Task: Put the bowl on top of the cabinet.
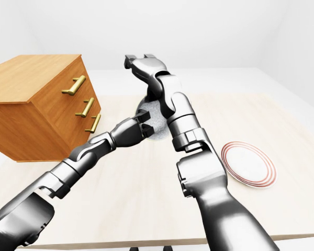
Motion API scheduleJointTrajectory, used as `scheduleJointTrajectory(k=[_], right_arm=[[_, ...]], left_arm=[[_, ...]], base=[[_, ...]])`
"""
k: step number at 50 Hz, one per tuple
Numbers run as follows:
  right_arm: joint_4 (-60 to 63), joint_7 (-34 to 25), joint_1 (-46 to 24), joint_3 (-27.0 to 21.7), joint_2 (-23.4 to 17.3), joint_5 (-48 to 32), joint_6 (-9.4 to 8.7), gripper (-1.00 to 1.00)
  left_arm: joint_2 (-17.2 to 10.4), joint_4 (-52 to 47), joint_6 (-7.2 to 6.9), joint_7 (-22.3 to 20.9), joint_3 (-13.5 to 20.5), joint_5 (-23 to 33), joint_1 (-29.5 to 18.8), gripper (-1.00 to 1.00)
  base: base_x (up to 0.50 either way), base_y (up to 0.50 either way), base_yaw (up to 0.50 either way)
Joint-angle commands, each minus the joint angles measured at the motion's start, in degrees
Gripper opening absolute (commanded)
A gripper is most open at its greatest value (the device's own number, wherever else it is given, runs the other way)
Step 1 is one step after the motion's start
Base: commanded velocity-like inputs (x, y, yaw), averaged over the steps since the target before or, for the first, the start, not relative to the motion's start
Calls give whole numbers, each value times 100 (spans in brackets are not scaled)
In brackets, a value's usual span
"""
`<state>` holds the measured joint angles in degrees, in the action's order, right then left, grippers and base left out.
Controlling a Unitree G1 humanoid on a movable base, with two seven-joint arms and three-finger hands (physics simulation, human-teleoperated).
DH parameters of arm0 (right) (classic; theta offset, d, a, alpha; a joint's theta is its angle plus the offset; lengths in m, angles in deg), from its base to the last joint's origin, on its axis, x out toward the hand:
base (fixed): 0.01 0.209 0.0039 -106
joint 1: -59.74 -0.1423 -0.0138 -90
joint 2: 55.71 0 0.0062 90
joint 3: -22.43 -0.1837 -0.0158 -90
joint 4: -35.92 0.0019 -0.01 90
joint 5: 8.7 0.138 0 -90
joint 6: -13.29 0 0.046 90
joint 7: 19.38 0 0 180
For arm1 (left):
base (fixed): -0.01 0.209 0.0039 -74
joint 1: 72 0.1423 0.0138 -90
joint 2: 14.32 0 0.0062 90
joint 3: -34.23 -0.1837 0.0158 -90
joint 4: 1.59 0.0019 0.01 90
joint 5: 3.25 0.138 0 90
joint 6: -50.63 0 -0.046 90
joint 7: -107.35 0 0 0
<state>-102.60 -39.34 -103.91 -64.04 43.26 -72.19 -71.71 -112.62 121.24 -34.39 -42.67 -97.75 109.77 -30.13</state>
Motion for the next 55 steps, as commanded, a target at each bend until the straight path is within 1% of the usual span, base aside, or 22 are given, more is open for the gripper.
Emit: scheduleJointTrajectory(k=[1, 9, 14, 18, 20, 25, 27, 28, 29, 31, 32, 33, 35, 36, 38, 39, 40, 41, 44, 45, 50, 55], right_arm=[[690, -77, -144, -226, -69, 650, 0, 100], [1305, -411, -179, -244, -246, 807, 0, 100], [1736, -626, -231, -324, -361, 961, 0, 100], [1931, -666, -71, -339, -471, 978, -45, 100], [1963, -649, -44, -356, -485, 1003, -85, 100], [2453, -787, 179, -361, -557, 921, -245, 100], [2842, -905, 341, -377, -566, 853, -351, 100], [3104, -1057, 449, -389, -542, 863, -449, 100], [3476, -1259, 638, -386, -504, 836, -602, 100], [4139, -1527, 912, -358, -463, 722, -778, 100], [4502, -1719, 1019, -353, -419, 670, -913, 100], [4975, -1965, 1158, -357, -337, 634, -1000, 100], [5559, -2004, 1448, -317, -245, 550, -1000, 100], [5788, -2004, 1614, -288, -203, 511, -1000, 100], [6278, -2004, 2105, -216, -31, 370, -1000, 100], [6441, -2004, 2273, -197, -2, 310, -1000, 100], [6539, -2004, 2370, -206, 16, 258, -1000, 100], [6719, -2004, 2583, -228, 98, 233, -1000, 100], [7109, -2004, 2957, -182, 213, 129, -1000, 100], [7330, -2004, 3262, -117, 302, 60, -1000, 100], [7289, -2004, 3860, -37, 426, 48, -1000, 100], [7125, -2004, 4039, -138, 336, 130, -1000, 100]], left_arm=[[-26, -487, 2, 2, 414, -2, 188, -100], [-1, -316, 2, 2, 278, -2, 128, -100], [10, -441, 2, 2, 448, -2, 106, -100], [28, -307, 2, 2, 289, -2, 86, -100], [38, -324, 2, 2, 290, -2, 90, -100], [60, -570, 2, 2, 600, -2, 66, -100], [115, -603, 2, 2, 796, -2, 10, -100], [158, -601, 2, 2, 938, -2, -59, -100], [287, -594, 2, 2, 1328, -3, -132, -100], [487, -634, 2, 2, 1888, -3, -210, -100], [641, -682, 2, 2, 2264, -29, -215, -100], [655, -817, 2, 2, 2363, -9, -274, -100], [907, -832, 2, 2, 2931, -184, -320, -100], [952, -906, 2, 2, 3037, -148, -340, -100], [1075, -868, 2, 2, 3386, -426, -486, -100], [1102, -847, 2, 2, 3499, -575, -563, -100], [1080, -871, 2, 2, 3500, -586, -622, -100], [1130, -737, 2, 2, 3712, -899, -773, -100], [1093, -648, 2, 2, 3857, -1398, -1028, -100], [1118, -575, 2, 2, 4047, -1866, -1194, -100], [1031, -409, 2, 2, 4050, -2604, -1530, -100], [911, -176, 2, -719, 4225, -3564, -1806, -100]], base=[[0, 0, 0], [0, 0, 0], [0, 0, 0], [0, 0, 0], [0, 0, 0], [0, 0, 0], [0, 0, 0], [0, 0, 0], [0, 0, 0], [0, 0, 0], [0, 0, 0], [0, 0, 0], [0, 0, 0], [0, 0, 0], [0, 0, 0], [0, 0, 0], [0, 0, 0], [0, 0, 0], [0, 0, 0], [0, 0, 0], [0, 0, 0], [0, 0, 0]])
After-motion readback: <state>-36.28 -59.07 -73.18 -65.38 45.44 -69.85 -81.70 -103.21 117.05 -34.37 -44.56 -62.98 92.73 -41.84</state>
